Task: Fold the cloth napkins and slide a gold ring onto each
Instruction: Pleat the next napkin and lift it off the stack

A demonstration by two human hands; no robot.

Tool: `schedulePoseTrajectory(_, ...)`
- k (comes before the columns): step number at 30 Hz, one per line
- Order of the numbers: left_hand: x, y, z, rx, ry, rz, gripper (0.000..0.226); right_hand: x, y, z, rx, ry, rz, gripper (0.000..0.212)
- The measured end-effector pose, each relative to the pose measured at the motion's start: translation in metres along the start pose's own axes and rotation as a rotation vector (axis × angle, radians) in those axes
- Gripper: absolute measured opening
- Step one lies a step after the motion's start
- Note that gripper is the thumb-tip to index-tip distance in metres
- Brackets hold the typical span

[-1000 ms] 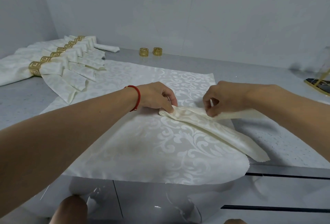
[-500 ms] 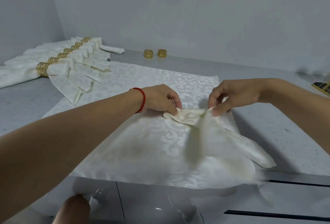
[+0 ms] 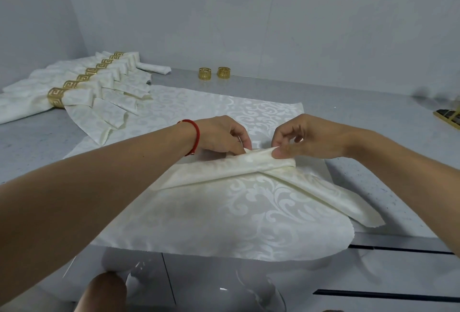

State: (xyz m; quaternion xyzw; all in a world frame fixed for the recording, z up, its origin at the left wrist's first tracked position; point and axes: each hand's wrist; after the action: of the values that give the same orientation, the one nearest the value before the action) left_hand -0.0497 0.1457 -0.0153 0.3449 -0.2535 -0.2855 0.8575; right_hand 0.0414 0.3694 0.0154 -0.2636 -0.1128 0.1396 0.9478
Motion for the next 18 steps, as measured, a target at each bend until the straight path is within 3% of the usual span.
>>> schedulePoseTrajectory(7,-0.001,-0.001,-0.001,0.025,-0.002,0.002,0.013,-0.014,-0.004,-0.009,0.232,0.021,-0.114,0.016)
schedulePoseTrajectory(12,0.005,0.008,-0.002,0.003,0.013,0.034,0.007,-0.016,-0.005,-0.019,0.205,0.099,-0.225,0.015)
schedulePoseTrajectory(15,0.005,0.017,-0.006,-0.221,0.039,-0.002,0.027,-0.013,-0.008,-0.024,0.244,0.166,-0.207,0.017)
schedulePoseTrajectory(18,0.003,0.02,-0.015,-0.384,0.093,-0.153,0.022,-0.004,-0.006,-0.032,0.414,0.269,-0.058,0.022)
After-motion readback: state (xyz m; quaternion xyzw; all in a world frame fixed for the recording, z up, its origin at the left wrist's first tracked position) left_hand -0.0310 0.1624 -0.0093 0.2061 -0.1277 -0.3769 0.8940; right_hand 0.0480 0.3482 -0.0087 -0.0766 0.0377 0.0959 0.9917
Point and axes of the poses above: each hand's wrist, its own x-axis away from the middle knuckle, its own z-axis out of the back of the hand, y = z × x, and after that the axes turned 3 degrees about x, right-handed
